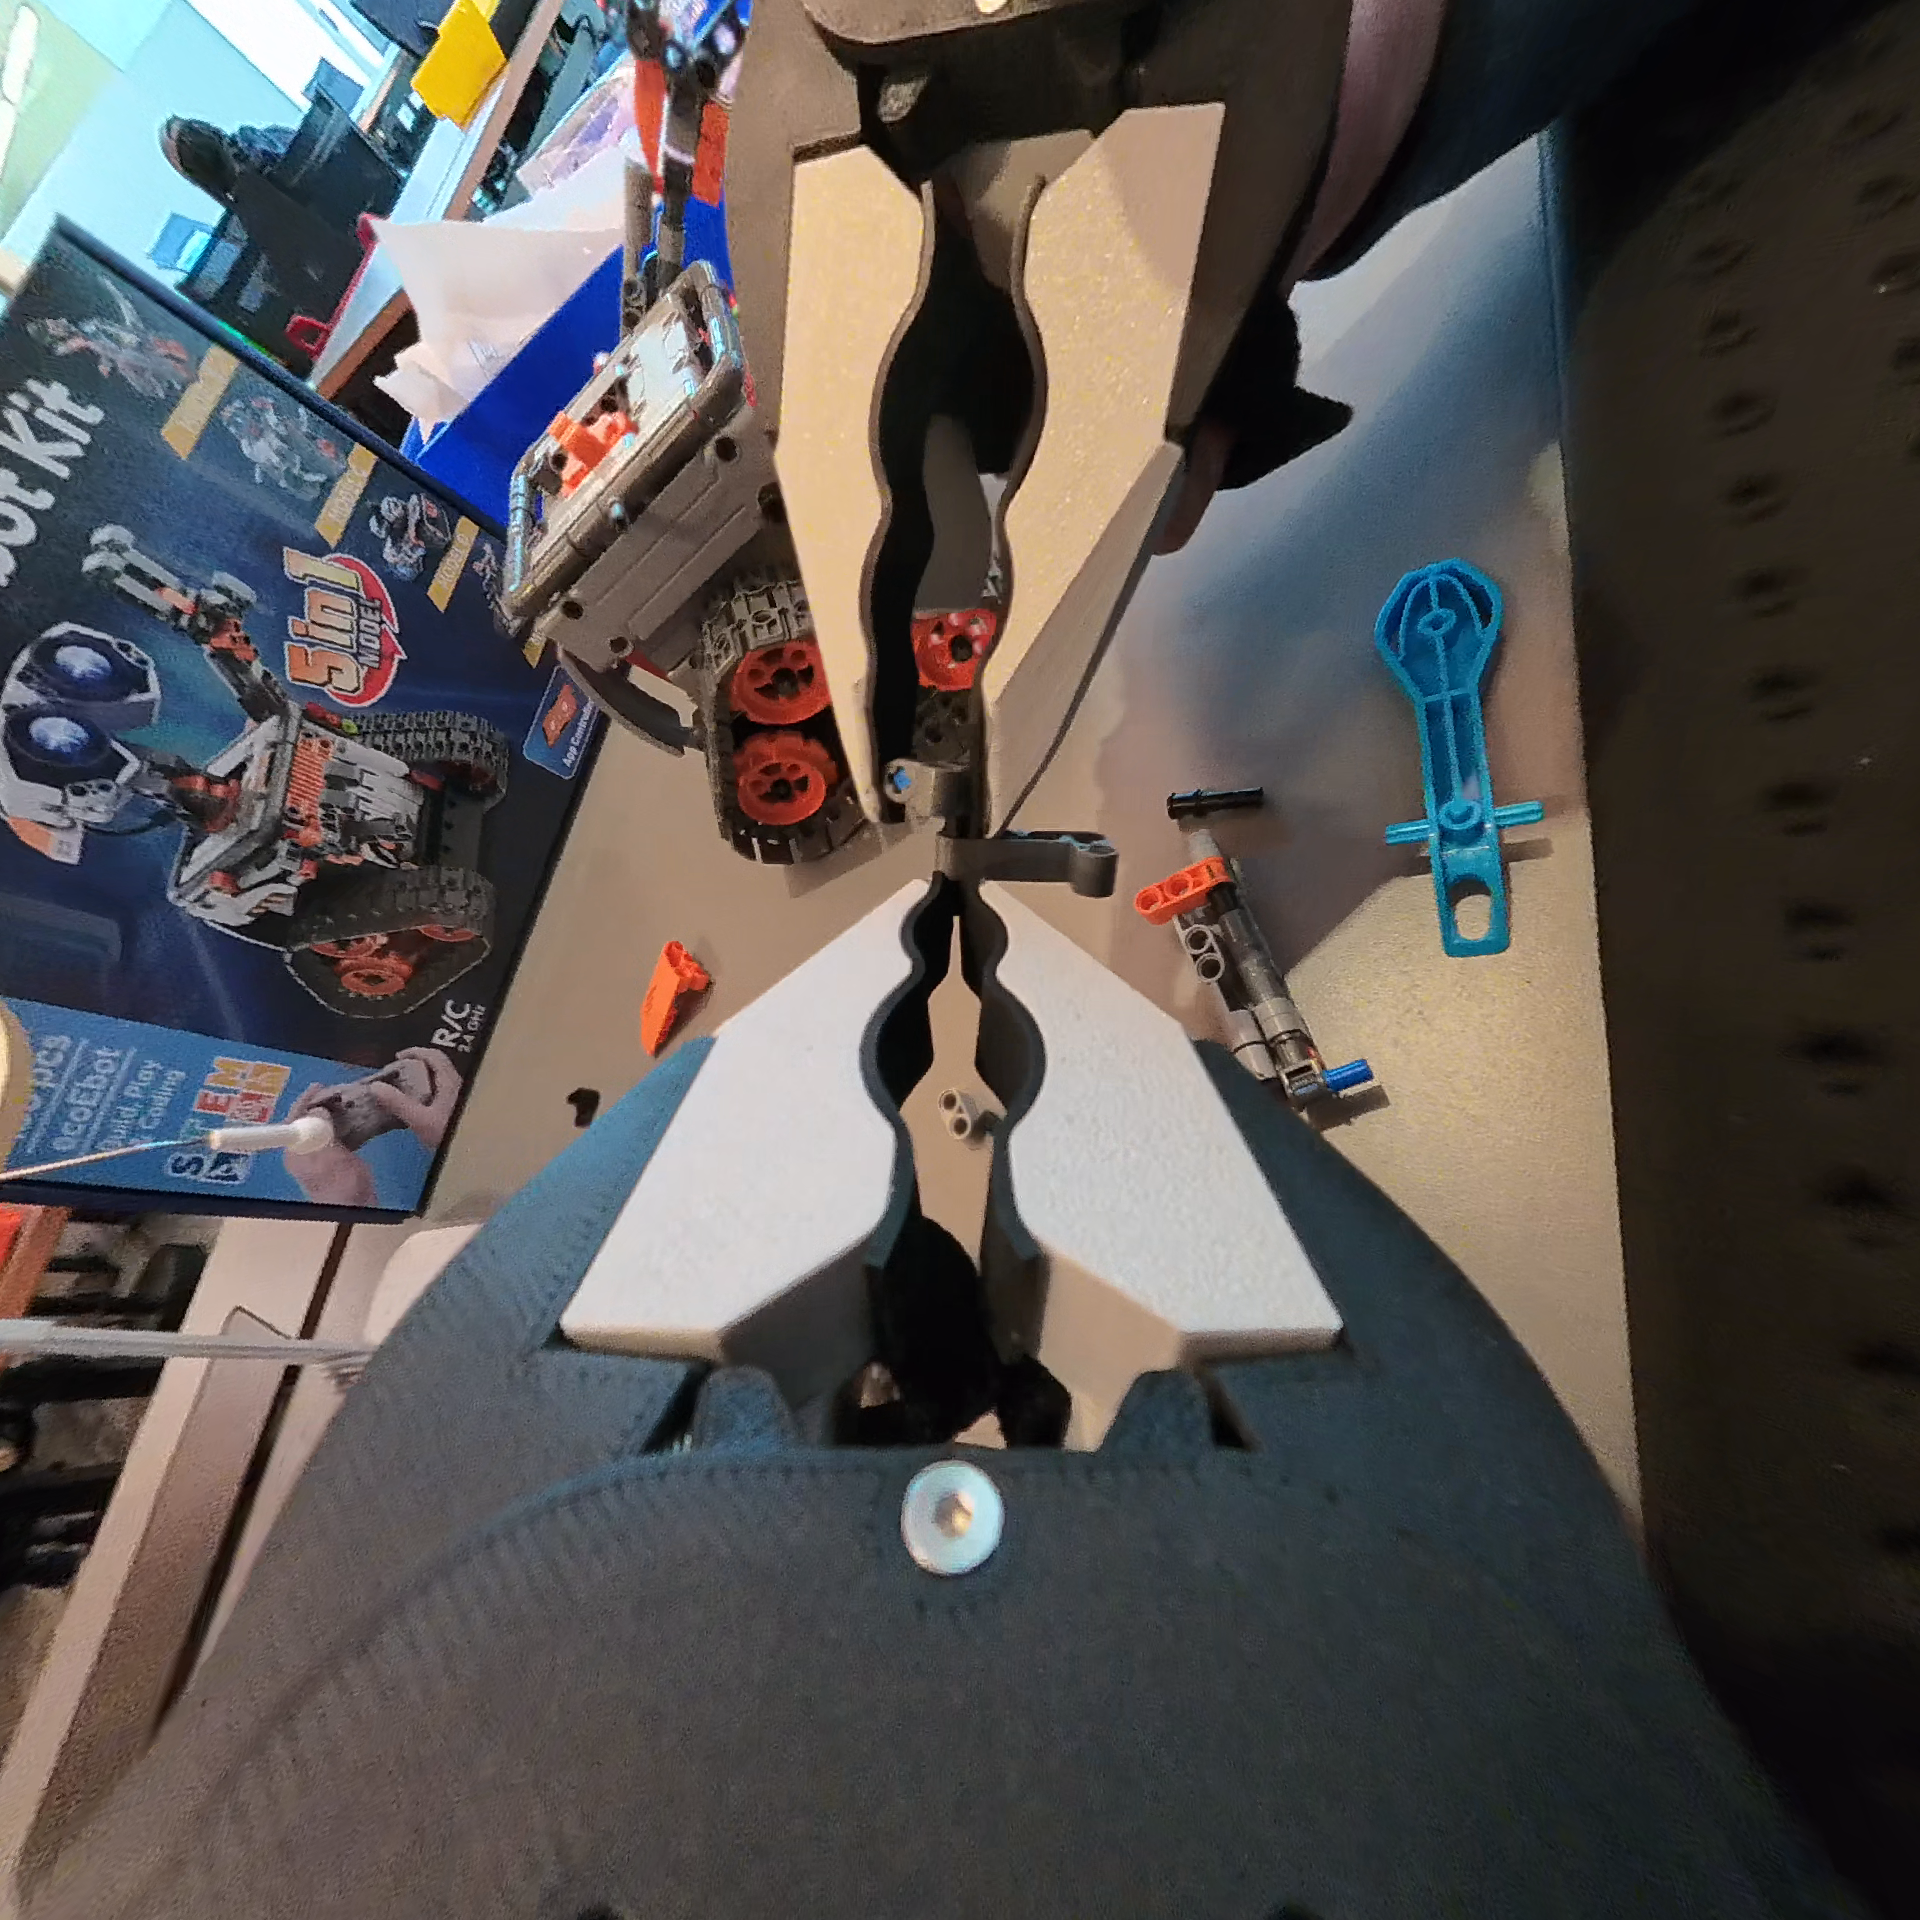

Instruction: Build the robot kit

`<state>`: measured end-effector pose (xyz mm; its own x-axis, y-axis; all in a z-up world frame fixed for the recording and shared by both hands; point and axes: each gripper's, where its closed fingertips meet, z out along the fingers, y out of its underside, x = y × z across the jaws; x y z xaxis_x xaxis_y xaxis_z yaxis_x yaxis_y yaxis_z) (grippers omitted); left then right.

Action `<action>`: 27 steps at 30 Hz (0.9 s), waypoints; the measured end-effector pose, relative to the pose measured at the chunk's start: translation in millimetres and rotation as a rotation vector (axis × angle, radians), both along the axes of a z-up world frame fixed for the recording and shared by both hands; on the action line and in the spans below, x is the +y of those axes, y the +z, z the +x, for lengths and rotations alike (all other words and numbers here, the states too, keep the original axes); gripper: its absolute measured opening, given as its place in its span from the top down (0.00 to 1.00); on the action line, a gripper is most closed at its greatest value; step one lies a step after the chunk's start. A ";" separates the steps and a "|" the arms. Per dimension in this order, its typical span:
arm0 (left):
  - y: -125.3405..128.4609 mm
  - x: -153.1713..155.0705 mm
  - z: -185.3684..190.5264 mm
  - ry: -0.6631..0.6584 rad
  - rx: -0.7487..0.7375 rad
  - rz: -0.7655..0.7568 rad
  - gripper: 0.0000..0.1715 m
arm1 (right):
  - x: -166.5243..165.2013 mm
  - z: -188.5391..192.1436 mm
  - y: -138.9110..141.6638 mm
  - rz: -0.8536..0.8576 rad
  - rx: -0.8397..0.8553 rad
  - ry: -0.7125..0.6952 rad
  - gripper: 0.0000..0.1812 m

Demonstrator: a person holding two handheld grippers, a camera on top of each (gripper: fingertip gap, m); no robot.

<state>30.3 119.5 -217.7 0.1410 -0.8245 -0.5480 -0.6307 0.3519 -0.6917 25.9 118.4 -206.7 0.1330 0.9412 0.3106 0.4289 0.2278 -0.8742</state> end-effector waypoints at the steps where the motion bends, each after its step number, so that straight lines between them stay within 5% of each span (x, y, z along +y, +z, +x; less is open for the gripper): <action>1: -0.7 0.8 -0.3 0.000 -0.010 -0.016 1.00 | 0.7 -0.2 -0.4 0.006 0.001 0.001 0.93; 15: 15.9 -4.0 3.5 -0.053 -0.216 -0.247 1.00 | -4.6 1.9 17.9 0.127 0.060 0.038 0.93; 27: 18.5 1.5 4.1 -0.020 -0.228 -0.185 1.00 | -1.5 1.5 15.7 -0.025 0.100 0.039 0.93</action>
